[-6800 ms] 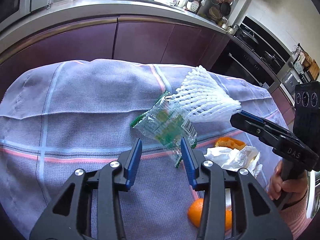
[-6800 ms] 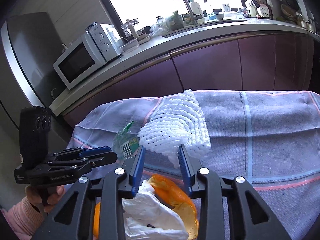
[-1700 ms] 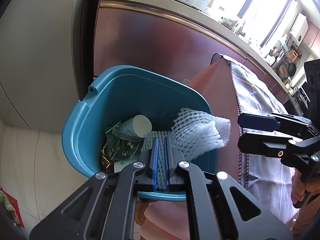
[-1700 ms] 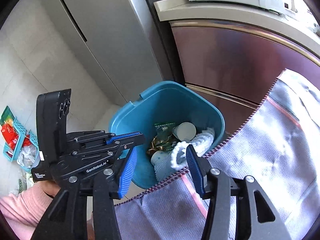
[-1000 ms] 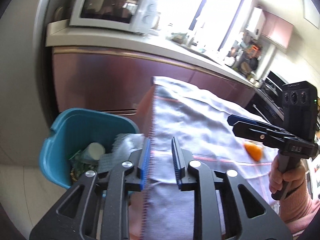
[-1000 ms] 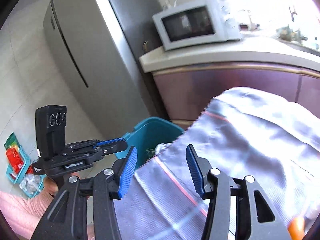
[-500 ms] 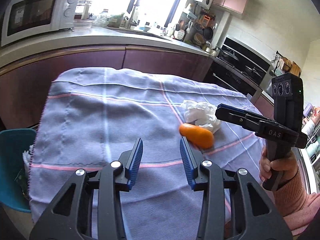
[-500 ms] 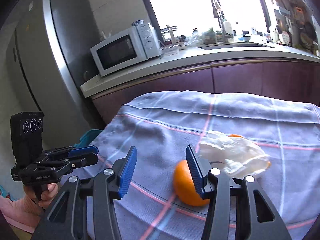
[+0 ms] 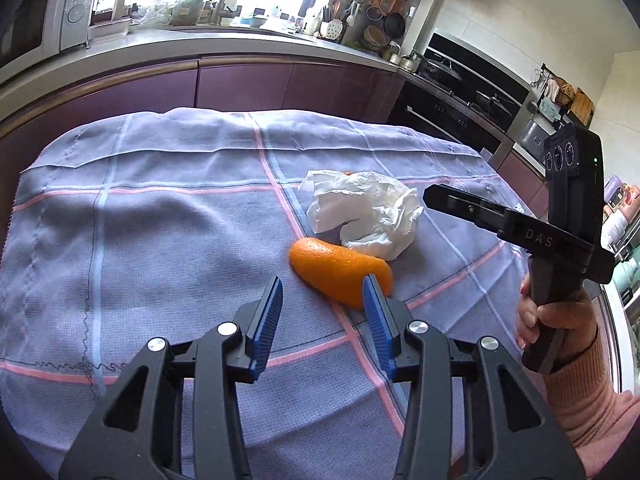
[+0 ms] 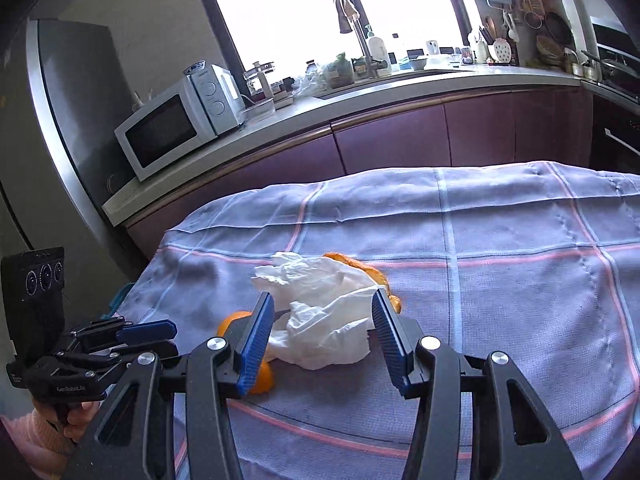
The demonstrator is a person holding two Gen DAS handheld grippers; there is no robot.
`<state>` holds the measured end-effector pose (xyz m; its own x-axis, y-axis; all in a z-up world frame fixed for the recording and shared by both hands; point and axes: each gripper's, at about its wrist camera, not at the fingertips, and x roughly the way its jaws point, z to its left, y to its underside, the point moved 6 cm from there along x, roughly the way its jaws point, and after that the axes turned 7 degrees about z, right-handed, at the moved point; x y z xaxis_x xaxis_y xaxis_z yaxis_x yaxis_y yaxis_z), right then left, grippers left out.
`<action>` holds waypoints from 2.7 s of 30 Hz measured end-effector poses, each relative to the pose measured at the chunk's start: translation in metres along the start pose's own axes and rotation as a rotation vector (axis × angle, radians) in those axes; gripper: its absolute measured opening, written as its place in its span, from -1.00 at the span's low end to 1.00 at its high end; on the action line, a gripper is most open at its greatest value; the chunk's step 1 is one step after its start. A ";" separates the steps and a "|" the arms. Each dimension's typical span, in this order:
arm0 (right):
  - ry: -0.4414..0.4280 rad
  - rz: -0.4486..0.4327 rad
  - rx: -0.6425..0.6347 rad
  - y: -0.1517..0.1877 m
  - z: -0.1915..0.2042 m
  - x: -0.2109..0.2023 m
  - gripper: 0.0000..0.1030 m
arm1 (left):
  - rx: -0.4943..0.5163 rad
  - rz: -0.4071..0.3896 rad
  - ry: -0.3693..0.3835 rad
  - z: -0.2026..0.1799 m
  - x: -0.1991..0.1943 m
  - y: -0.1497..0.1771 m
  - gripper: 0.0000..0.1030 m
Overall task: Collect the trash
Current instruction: 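Grasp the orange with the left tool while the right tool grasps the tissue, then carry the orange and tissue toward the teal bin with both tools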
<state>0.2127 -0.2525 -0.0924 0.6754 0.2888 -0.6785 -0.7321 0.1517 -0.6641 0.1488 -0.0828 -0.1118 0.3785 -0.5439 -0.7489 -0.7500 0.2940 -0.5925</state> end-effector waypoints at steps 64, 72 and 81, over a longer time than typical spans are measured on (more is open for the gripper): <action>-0.327 0.045 -0.069 0.014 0.092 -0.005 -0.79 | -0.082 -0.094 -0.041 0.039 -0.087 0.021 -0.52; -0.372 0.071 -0.109 0.012 0.124 0.007 -0.79 | -0.111 -0.128 -0.085 0.063 -0.118 0.035 -0.52; -0.419 0.101 -0.156 0.010 0.160 0.022 -0.79 | -0.150 -0.153 -0.136 0.086 -0.143 0.044 -0.52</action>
<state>0.2055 -0.0938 -0.0639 0.4840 0.6571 -0.5779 -0.7484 -0.0315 -0.6625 0.1079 0.0756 -0.0560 0.5554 -0.4596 -0.6930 -0.7466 0.0913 -0.6590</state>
